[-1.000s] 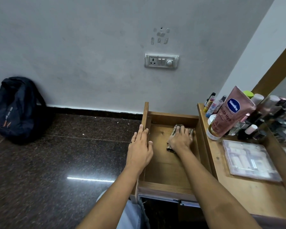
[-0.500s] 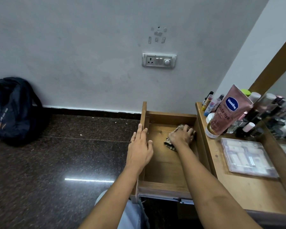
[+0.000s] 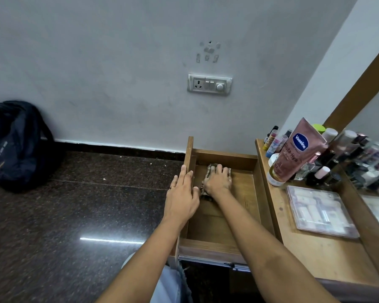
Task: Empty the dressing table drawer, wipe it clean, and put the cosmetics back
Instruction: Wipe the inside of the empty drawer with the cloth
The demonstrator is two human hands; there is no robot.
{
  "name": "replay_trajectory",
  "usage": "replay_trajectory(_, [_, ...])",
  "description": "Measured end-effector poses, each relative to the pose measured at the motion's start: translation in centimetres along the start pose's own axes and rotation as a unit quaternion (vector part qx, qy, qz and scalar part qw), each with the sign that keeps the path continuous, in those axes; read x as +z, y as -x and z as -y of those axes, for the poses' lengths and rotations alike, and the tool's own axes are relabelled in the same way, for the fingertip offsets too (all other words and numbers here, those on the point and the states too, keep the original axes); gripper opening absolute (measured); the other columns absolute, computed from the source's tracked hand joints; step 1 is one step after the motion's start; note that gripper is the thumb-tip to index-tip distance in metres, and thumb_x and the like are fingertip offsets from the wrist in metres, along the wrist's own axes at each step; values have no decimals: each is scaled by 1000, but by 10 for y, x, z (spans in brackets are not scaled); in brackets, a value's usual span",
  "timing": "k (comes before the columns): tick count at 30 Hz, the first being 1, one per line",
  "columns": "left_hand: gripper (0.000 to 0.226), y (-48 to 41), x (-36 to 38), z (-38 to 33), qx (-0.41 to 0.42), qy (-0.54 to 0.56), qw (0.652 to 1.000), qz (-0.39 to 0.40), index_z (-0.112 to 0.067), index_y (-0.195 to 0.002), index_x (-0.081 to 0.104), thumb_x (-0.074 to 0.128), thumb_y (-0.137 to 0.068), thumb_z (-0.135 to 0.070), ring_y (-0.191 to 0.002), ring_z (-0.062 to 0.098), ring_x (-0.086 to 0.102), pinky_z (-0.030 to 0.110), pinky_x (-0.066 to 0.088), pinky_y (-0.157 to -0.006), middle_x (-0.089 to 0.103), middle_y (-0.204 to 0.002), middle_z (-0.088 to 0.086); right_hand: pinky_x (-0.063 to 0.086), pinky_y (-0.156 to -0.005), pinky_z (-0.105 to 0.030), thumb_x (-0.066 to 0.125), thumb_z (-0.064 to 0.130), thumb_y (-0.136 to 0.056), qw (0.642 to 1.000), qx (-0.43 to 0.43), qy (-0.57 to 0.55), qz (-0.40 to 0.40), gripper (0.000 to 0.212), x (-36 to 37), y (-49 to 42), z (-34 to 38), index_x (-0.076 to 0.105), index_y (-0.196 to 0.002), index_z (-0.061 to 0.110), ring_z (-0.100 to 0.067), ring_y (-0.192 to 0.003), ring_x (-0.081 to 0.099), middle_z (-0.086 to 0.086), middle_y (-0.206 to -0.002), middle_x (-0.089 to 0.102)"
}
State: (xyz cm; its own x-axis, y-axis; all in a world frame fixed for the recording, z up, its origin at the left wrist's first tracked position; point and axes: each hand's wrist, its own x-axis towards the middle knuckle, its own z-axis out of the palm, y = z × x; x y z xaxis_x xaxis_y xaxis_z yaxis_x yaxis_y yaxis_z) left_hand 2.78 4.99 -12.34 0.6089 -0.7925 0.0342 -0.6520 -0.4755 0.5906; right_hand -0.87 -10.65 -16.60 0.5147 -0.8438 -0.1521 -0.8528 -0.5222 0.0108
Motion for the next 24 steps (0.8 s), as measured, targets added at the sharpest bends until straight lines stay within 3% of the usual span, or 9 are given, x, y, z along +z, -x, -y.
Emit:
replay_trajectory(4, [51,1,2,3,2,4,1000,1,-22,-149,28,37,-100,-32,-147,25,18,43,27,-114,6,-162,-6,36,-102,-36,37,35,-98,993,115,10,9,60,-4,2,-11,27,-145,-1,-30,-130,28,-13,-147,22])
replay_trajectory(13, [52,3,0,2,0,4,1000,2,-24,-150,26,36,-101,-34,-147,23,17,41,24,-115,3,-162,-9,40,-103,-40,45,39,-97,978,179,51,98,61,-23,-16,-35,36,-144,1,-38,-140,16,-20,-152,13])
replay_trajectory(16, [51,2,-1,2,4,3,1000,1,-24,-150,27,37,-101,-33,-147,24,17,42,25,-115,3,-162,-9,51,-90,-40,46,33,-96,972,192,64,116,56,-31,-18,-41,38,-143,3,-39,-138,20,-21,-152,15])
replay_trajectory(20, [52,2,-1,3,3,-5,1000,4,-24,-150,26,37,-101,-33,-147,24,17,42,24,-115,2,-162,-8,51,-84,-36,39,25,-99,972,180,67,132,49,-41,-18,-41,39,-142,1,-38,-129,38,-27,-146,26])
replay_trajectory(24, [51,0,0,3,1,-4,1000,6,-24,-150,27,37,-100,-33,-147,24,17,41,24,-115,4,-162,-8,45,-100,-35,42,10,-99,976,154,81,133,39,-42,-10,-42,46,-137,3,-33,-139,31,-21,-148,36])
